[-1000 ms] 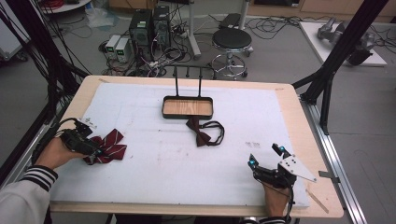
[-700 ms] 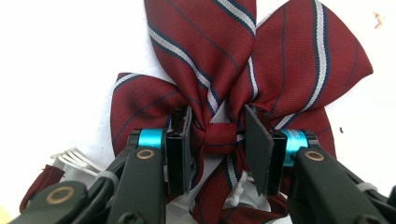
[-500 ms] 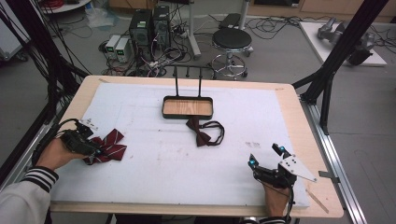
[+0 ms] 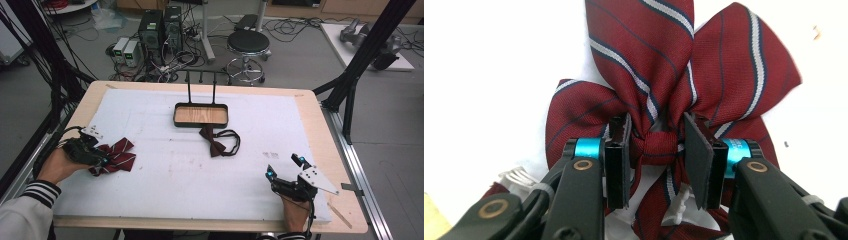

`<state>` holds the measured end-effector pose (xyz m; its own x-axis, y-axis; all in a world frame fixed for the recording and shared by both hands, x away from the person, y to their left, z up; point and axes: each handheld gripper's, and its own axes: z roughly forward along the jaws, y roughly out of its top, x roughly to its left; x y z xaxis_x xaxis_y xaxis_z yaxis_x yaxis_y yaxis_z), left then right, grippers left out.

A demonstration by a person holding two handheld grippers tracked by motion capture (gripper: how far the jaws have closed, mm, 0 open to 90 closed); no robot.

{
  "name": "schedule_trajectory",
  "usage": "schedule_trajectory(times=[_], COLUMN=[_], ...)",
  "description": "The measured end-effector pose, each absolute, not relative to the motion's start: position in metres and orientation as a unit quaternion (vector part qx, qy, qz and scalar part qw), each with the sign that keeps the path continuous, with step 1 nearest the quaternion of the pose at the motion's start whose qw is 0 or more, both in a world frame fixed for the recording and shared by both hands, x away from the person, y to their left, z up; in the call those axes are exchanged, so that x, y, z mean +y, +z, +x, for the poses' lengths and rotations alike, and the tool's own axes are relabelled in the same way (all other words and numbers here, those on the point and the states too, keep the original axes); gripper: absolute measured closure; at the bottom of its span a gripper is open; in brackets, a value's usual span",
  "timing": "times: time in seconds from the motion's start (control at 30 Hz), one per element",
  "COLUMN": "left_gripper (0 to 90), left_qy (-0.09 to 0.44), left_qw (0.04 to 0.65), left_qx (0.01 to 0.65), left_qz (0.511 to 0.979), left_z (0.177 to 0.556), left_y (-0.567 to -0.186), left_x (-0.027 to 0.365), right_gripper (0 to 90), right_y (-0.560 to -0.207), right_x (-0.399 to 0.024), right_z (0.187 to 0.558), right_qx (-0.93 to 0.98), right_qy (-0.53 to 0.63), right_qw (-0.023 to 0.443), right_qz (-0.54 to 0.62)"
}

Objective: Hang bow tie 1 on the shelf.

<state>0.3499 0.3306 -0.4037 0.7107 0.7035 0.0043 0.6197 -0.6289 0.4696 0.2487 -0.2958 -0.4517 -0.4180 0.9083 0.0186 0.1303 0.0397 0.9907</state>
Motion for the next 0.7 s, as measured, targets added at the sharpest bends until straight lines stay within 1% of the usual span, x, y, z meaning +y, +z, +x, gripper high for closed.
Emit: schedule_trajectory(times=[0.1, 0.13, 0.17, 0.2, 0.23, 0.3, 0.43, 0.63, 0.7], left_gripper=[65.1, 65.1, 65.1, 65.1, 65.1, 65.1, 65.1, 65.2, 65.1], left_qy=[0.107, 0.115, 0.115, 0.128, 0.128, 0.143, 0.155, 0.168, 0.176], left_qw=[0.228, 0.243, 0.243, 0.258, 0.258, 0.277, 0.301, 0.319, 0.338], left_qx=[0.366, 0.365, 0.365, 0.364, 0.364, 0.362, 0.366, 0.368, 0.368], left_qz=[0.896, 0.891, 0.891, 0.886, 0.886, 0.879, 0.867, 0.857, 0.848], left_z=[0.349, 0.348, 0.348, 0.347, 0.347, 0.346, 0.345, 0.346, 0.347], left_y=[-0.399, -0.395, -0.395, -0.389, -0.389, -0.382, -0.377, -0.371, -0.366], left_x=[0.332, 0.333, 0.333, 0.334, 0.334, 0.335, 0.338, 0.337, 0.335], right_gripper=[4.4, 4.4, 4.4, 4.4, 4.4, 4.4, 4.4, 4.4, 4.4], right_y=[-0.452, -0.452, -0.452, -0.452, -0.452, -0.452, -0.452, -0.452, -0.452], right_x=[-0.296, -0.296, -0.296, -0.296, -0.296, -0.296, -0.296, -0.296, -0.296], right_z=[0.249, 0.249, 0.249, 0.249, 0.249, 0.249, 0.249, 0.249, 0.249], right_qx=[0.631, 0.631, 0.631, 0.631, 0.631, 0.631, 0.631, 0.631, 0.631], right_qy=[0.557, 0.557, 0.557, 0.557, 0.558, 0.558, 0.558, 0.557, 0.558], right_qw=[0.349, 0.349, 0.349, 0.348, 0.348, 0.348, 0.349, 0.349, 0.349], right_qz=[0.412, 0.412, 0.412, 0.412, 0.412, 0.412, 0.412, 0.412, 0.412])
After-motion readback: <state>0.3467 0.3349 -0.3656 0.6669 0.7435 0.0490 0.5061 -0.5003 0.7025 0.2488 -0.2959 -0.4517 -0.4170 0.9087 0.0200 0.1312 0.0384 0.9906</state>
